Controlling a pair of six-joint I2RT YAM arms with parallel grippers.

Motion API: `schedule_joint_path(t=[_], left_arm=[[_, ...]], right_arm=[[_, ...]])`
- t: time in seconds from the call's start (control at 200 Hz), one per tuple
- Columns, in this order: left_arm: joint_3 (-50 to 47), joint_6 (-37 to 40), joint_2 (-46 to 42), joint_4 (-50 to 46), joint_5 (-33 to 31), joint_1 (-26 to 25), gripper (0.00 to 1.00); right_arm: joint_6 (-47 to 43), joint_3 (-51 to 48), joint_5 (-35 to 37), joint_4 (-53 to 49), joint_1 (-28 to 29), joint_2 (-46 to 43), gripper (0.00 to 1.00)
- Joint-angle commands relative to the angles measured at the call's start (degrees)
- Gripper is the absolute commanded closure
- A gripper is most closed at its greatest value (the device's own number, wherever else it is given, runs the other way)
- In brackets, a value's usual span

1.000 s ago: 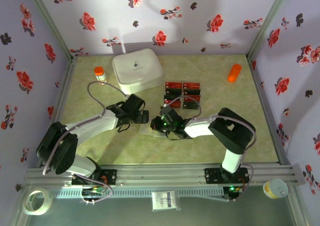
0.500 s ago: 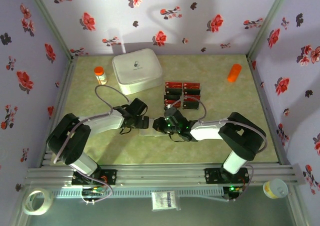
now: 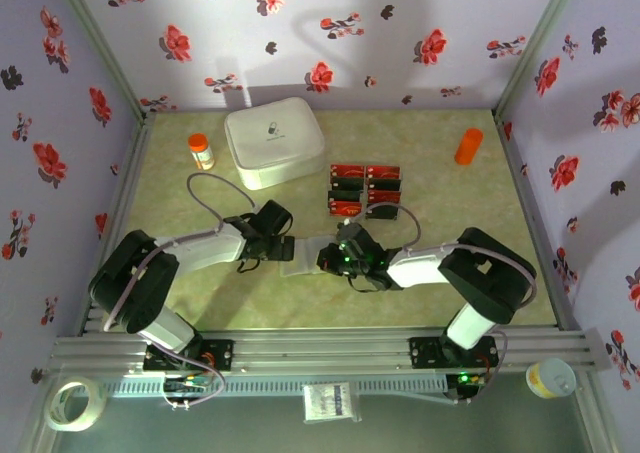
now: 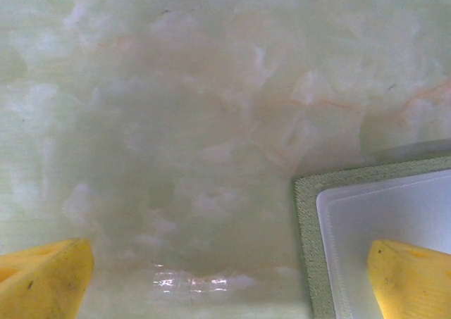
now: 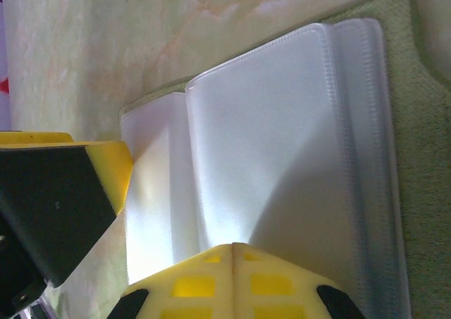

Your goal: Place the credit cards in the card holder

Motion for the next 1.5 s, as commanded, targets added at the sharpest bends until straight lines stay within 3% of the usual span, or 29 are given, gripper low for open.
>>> schedule_joint_path(t=[0.0, 0.245, 0.785, 1.11, 1.325, 1.495], left_arm=[[0.13, 0.68, 0.03, -1.98, -2.77, -0.30, 0.00], [1.28, 1.60, 0.65, -2.24, -3.14, -0.30, 0.00], [6.36, 0.27, -1.40, -5.14, -0.78, -0.08, 0.00], [5.89, -10.16, -3.01, -3.06, 6.17, -0.59, 0.00], [1.55, -11.82, -0.94, -2.61, 4.97, -1.97, 0.00], [-0.64, -10.20, -0.45, -3.48, 1.28, -2.14, 0.00]], right_arm=[[-1.59, 1.83, -0.09, -2.97, 0.17, -2.14, 1.00], [-3.91, 7.28, -0.01, -6.99, 1.49, -0.95, 1.00], [-0.80, 9.72, -1.80, 0.11, 3.79, 10.50, 1.00], [3.02, 7.16, -0.81, 5.21, 5.29, 10.85, 1.00], [5.03, 5.10, 0.39, 8.45, 6.07, 8.70, 1.00], [2.71, 5.10, 2.80, 2.92, 5.93, 3.96, 1.00]])
